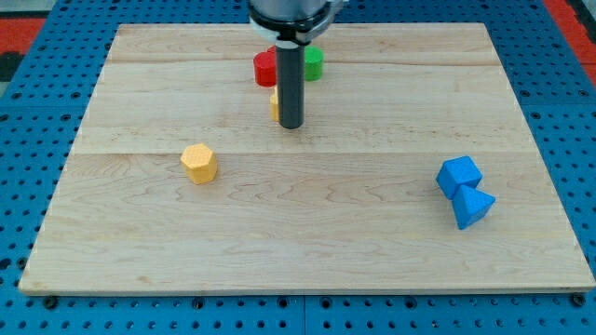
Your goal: Nudge the yellow heart into the red blocks
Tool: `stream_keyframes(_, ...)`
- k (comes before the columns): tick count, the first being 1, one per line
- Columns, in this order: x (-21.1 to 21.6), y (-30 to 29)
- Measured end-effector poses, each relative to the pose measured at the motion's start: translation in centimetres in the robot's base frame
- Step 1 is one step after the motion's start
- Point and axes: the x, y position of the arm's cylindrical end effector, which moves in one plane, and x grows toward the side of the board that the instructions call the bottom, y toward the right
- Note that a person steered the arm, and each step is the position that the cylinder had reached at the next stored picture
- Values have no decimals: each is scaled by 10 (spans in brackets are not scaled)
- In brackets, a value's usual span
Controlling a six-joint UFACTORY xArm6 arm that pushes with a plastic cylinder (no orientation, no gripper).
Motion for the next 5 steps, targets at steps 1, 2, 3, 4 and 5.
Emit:
stream_keyframes(1,-27,-6)
stream_keyframes(2,-55,1)
stream_keyframes(3,-58,7)
stream_keyframes(4,34,-16)
stream_keyframes(5,118,-69)
